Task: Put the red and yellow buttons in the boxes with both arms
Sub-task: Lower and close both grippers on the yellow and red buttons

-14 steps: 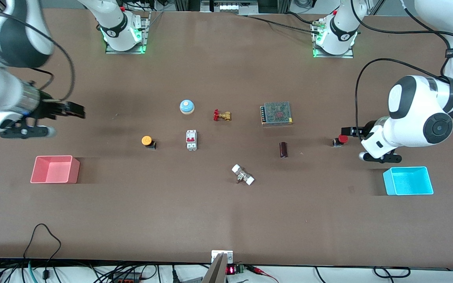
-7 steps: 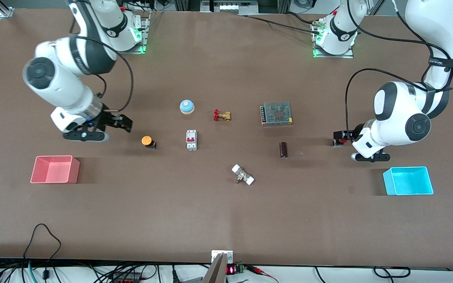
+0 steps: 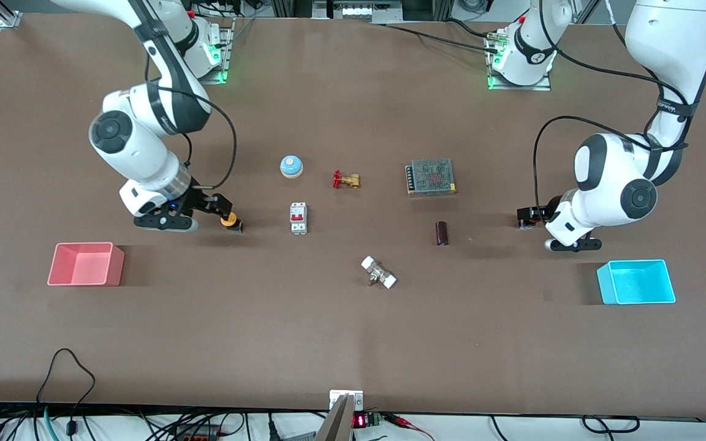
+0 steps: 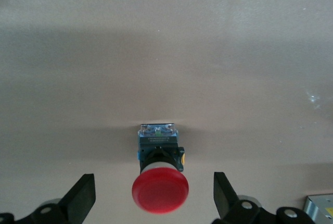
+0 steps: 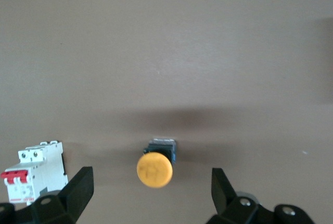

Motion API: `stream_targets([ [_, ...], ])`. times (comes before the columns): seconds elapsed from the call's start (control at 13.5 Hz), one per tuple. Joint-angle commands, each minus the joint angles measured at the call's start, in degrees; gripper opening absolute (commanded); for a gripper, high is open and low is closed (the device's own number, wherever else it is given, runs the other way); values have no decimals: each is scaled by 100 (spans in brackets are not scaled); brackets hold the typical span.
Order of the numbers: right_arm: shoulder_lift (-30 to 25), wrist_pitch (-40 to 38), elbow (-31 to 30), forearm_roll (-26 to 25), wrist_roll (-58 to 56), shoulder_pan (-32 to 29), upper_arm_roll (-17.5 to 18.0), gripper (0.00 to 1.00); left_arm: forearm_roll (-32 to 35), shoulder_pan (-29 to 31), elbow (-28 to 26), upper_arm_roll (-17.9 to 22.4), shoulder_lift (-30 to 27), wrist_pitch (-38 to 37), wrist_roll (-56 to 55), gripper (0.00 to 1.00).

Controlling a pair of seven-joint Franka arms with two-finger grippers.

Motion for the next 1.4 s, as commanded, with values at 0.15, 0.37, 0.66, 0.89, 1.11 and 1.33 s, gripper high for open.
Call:
stream_targets([
  [0.15,605,726,40,-49,97,98,26,100,-39,89,-29,-8,123,179,-11,100],
  [0.37,658,718,40,-66,45,19,26,100,-110,80,-38,-16,211,231,-55,100],
  [0.66,965,963,40,-356,80,-8,26,100,-153,71,-38,-16,282,293,-134,100],
  [0.89,940,755,23,-382,10,-17,26,100,-154,54,-38,-16,299,302,-134,91],
  [1.11,799,279,93,-409,1,-52,34,100,-154,45,-38,-16,308,284,-73,78],
  [1.33,834,278,93,-409,-17,-52,35,100,-154,36,-38,-16,308,284,-55,66],
])
